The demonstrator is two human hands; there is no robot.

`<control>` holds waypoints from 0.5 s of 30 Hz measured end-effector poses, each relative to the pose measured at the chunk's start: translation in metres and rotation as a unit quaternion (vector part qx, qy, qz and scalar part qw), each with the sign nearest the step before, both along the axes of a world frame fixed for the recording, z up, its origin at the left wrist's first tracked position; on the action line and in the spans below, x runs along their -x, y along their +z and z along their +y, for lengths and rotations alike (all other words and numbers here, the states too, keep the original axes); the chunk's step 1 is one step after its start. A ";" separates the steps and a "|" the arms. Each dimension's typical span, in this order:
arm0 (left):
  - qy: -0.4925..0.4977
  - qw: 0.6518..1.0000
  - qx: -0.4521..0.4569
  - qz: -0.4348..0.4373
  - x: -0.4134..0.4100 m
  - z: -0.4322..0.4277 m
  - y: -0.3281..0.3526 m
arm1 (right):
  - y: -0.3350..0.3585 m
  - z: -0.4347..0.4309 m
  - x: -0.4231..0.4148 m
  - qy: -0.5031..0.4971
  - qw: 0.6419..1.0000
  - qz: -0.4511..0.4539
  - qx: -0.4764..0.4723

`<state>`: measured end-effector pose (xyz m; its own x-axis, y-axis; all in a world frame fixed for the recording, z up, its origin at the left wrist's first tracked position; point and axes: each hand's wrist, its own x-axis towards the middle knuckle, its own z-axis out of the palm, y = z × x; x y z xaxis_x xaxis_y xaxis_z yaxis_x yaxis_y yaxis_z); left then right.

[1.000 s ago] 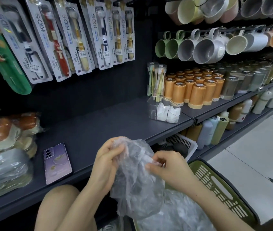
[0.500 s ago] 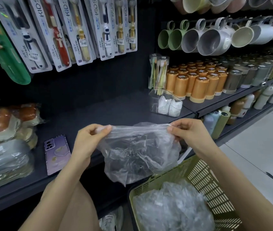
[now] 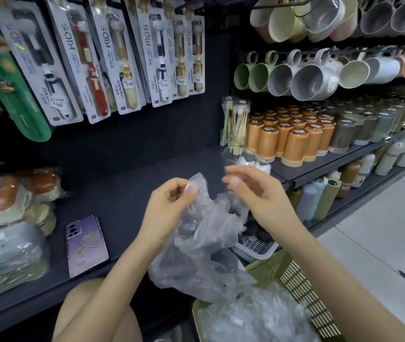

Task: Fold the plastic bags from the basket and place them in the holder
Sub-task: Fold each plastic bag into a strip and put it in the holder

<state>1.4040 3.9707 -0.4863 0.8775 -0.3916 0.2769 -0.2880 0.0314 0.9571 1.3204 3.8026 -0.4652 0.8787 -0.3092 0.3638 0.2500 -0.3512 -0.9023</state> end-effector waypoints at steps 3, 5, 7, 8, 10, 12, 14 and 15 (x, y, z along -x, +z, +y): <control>0.003 0.998 0.040 0.039 -0.006 0.004 -0.007 | -0.017 -0.010 0.017 -0.028 0.999 0.005 -0.029; 0.012 0.995 0.073 0.065 -0.009 0.006 -0.009 | -0.025 -0.010 0.023 -0.018 0.995 0.048 -0.084; 0.014 0.992 0.092 0.082 -0.010 0.007 -0.010 | -0.030 -0.004 0.022 -0.001 0.986 0.105 -0.133; 0.011 0.991 0.098 0.086 -0.009 0.007 -0.011 | -0.031 0.000 0.019 0.004 0.981 0.126 -0.147; 0.004 0.990 0.104 0.090 -0.008 0.008 -0.012 | -0.030 0.009 0.010 0.014 0.976 0.149 -0.157; 0.005 0.990 0.110 0.093 -0.007 0.011 -0.014 | -0.031 0.016 0.002 0.037 0.975 0.152 -0.160; 0.016 0.988 0.114 0.100 -0.009 0.016 -0.014 | -0.033 0.017 0.000 0.062 0.973 0.138 -0.175; 0.022 0.987 0.119 0.107 -0.011 0.020 -0.013 | -0.033 0.015 0.000 0.073 0.970 0.128 -0.191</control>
<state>1.4151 3.9912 -0.4989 0.9405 -0.2981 0.1628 -0.0861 0.2545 0.9632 1.3203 3.8176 -0.4987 0.9696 -0.2444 0.0108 0.0222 0.0436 -0.9988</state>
